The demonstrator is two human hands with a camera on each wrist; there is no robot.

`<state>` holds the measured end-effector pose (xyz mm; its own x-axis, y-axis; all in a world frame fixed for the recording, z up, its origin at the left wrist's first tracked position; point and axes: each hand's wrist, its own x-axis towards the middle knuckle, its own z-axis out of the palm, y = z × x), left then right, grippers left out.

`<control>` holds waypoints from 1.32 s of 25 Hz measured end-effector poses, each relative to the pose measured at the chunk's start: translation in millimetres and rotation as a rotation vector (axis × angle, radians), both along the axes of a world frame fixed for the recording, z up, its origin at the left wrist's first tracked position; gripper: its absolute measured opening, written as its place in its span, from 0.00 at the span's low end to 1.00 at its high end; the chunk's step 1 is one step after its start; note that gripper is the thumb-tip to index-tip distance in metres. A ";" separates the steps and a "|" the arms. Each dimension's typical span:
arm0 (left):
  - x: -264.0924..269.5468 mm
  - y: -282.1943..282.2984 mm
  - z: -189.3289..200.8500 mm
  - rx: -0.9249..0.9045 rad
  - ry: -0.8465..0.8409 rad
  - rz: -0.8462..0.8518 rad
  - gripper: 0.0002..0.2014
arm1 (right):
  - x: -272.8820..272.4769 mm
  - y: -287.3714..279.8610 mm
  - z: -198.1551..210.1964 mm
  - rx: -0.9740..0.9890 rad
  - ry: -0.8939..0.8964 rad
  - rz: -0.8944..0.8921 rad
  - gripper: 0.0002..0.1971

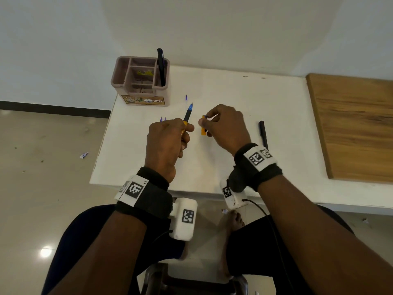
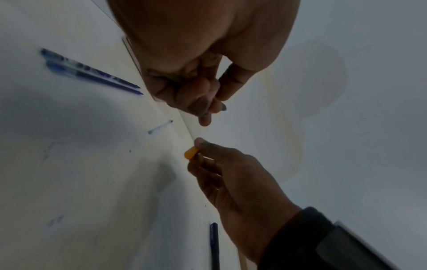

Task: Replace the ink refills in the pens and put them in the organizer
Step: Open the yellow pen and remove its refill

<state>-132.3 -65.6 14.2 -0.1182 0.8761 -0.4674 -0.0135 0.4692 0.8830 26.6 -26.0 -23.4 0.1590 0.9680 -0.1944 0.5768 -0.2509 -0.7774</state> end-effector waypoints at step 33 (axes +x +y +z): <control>26.3 -7.7 -3.9 0.259 0.133 -0.226 0.11 | 10.5 -22.5 44.6 0.123 0.379 -0.048 0.13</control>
<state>-106.0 -73.4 10.2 0.0473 0.9744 -0.2200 0.1878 0.2076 0.9600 37.1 -48.6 21.2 0.1436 0.9810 -0.1306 0.2336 -0.1619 -0.9588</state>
